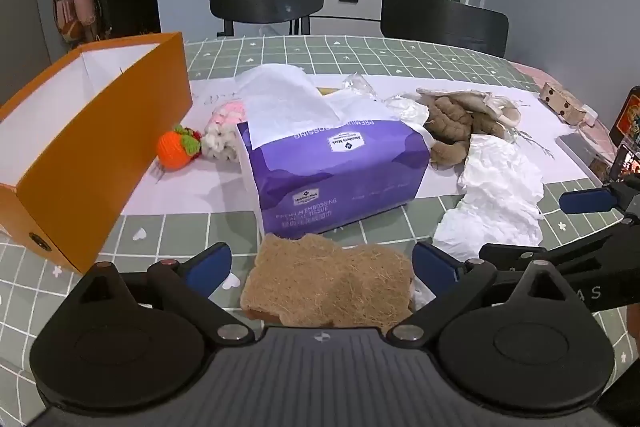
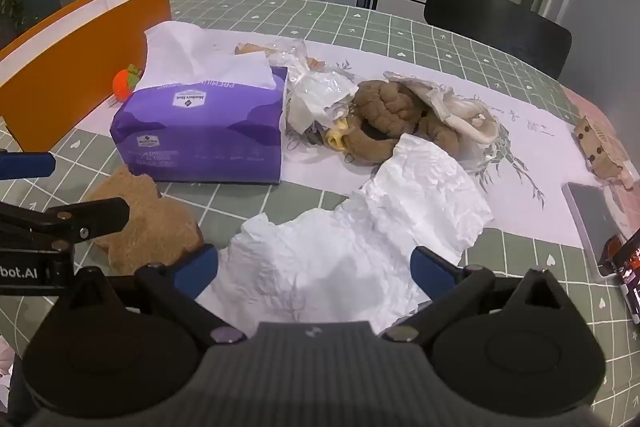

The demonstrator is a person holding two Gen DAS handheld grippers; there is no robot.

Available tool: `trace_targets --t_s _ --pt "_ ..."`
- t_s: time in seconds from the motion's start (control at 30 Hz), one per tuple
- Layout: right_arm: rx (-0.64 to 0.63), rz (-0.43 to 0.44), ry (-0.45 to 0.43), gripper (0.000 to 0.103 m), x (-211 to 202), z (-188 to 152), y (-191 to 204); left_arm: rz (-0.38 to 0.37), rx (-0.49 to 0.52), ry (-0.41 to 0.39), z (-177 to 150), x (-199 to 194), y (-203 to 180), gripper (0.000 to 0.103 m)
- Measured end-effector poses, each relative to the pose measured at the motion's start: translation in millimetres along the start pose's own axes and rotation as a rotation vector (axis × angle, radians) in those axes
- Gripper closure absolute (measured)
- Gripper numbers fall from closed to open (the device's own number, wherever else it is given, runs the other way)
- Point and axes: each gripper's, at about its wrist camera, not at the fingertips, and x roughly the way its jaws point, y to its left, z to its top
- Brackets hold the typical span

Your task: Organize soft objects

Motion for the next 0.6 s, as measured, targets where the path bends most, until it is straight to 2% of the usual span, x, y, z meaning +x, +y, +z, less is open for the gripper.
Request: trace_targets --t_s 0.13,0.27,0.6 --pt "-0.003 -0.004 0.0 0.003 0.9 0.0 0.4 -0.032 -0.004 -0.013 4.2 -1.9 3.5 0.0" --pt "-0.001 -0.002 0.003 0.003 3.0 0.4 -0.1 -0.01 0.024 -0.025 -1.7 -0.8 -5.2 0.0" --pt "-0.004 -0.009 -0.001 0.003 -0.3 0.8 -0.5 -0.027 0.015 -0.032 -2.6 -2.5 -3.3 0.0"
